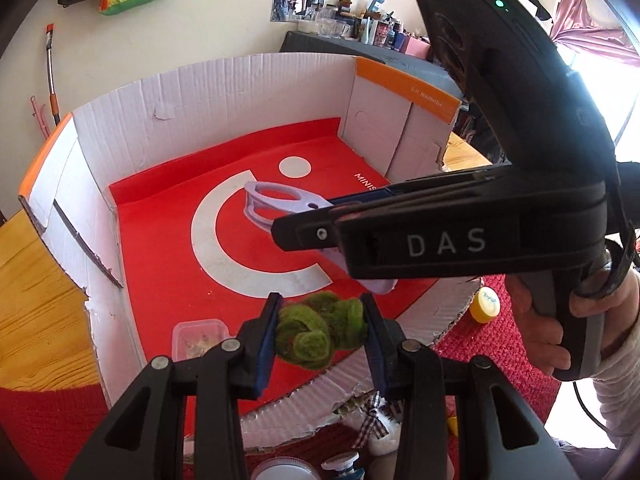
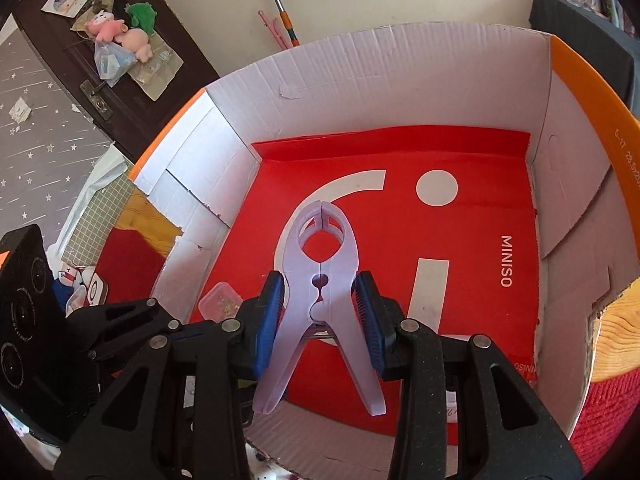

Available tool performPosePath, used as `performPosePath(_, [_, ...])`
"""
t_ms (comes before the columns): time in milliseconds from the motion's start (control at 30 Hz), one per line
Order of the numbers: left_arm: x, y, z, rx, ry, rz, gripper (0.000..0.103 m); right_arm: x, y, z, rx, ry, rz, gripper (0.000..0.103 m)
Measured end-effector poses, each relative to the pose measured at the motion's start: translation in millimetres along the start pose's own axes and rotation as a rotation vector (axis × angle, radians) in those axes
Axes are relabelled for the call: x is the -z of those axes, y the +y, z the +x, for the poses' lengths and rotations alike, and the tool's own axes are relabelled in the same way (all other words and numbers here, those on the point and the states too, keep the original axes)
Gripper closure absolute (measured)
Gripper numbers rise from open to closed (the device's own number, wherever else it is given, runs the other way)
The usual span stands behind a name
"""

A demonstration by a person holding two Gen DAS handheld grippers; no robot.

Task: Organize objects
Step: 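Carry the toy and clip into the cardboard box and open both tools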

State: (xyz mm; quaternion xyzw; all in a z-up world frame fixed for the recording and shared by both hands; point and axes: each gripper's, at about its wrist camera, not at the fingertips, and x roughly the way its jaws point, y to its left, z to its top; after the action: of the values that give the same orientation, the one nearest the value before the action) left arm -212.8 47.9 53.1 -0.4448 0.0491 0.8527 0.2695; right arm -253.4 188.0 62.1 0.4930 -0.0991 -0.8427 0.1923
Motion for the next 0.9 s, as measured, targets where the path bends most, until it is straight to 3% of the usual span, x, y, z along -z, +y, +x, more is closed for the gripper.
performPosePath(333, [-2.9,1.4,18.2,0.011,0.056,0.004,0.063,-4.8,0.9,16.6,0.067,0.072,-0.024,0.067])
performPosePath(900, [-6.2,3.1,29.7,0.009,0.103,-0.002,0.061,-11.7,-3.5,27.2,0.117,0.095,-0.042,0.067])
